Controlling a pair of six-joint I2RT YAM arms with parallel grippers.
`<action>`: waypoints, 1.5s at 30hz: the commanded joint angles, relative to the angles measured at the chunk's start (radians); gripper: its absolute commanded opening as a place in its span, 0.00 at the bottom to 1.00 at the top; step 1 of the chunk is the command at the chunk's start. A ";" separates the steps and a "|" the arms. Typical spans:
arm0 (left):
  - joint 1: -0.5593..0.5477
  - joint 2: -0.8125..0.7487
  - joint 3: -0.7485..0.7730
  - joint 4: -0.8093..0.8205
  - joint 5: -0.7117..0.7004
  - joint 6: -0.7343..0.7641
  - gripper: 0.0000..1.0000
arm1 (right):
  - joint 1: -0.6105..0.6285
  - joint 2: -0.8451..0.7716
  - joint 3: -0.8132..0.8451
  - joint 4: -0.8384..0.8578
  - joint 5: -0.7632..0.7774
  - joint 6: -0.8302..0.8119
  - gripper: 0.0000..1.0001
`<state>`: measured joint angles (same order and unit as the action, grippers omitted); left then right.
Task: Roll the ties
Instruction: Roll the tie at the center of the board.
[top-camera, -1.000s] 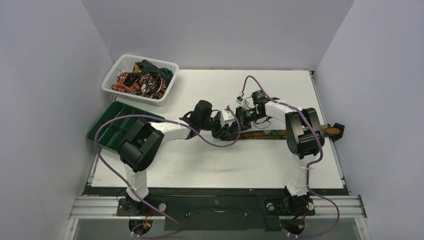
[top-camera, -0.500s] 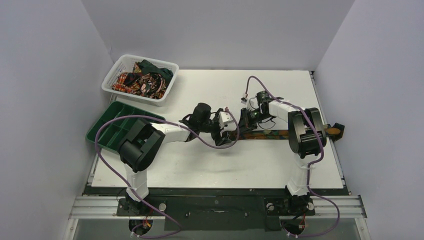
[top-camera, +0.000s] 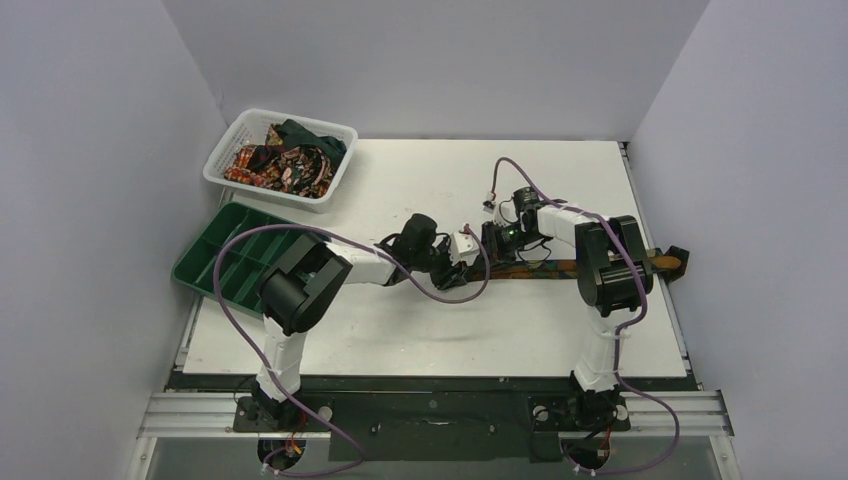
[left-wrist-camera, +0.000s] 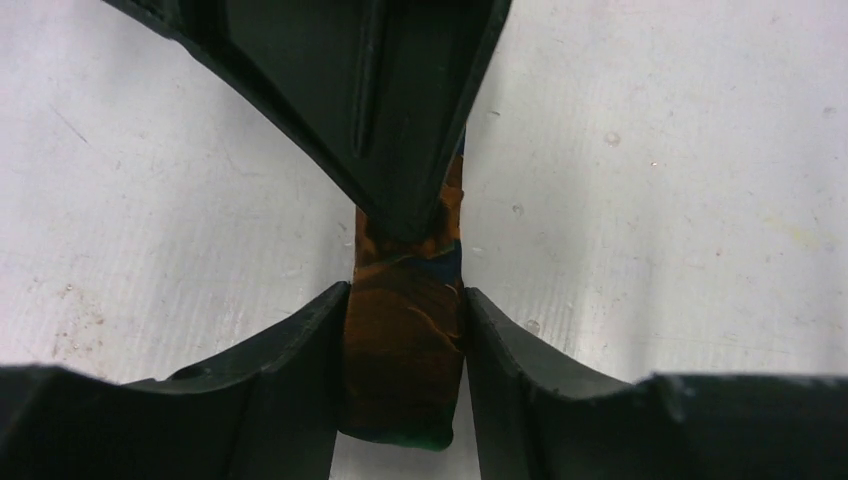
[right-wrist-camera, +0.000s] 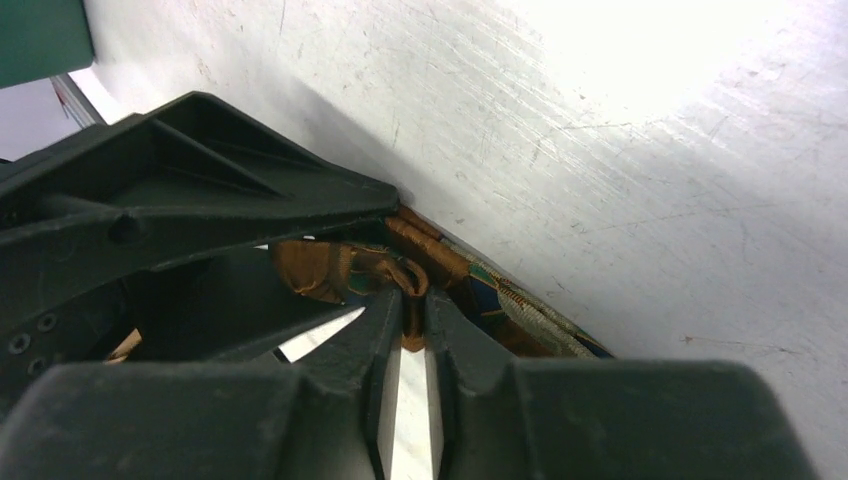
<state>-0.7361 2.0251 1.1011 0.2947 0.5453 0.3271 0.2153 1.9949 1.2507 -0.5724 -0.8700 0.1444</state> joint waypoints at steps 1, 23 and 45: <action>-0.001 0.013 0.055 -0.038 -0.004 0.024 0.39 | -0.007 -0.064 -0.009 0.038 0.010 0.014 0.17; -0.002 -0.023 0.032 -0.071 -0.014 -0.026 0.53 | -0.011 -0.014 0.006 -0.014 0.099 -0.004 0.00; 0.014 -0.070 -0.047 0.242 0.071 -0.140 0.40 | -0.014 0.020 0.009 -0.025 0.234 -0.042 0.00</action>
<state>-0.7128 1.9667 1.0004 0.4629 0.5564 0.2157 0.2092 1.9812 1.2465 -0.5926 -0.7467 0.1448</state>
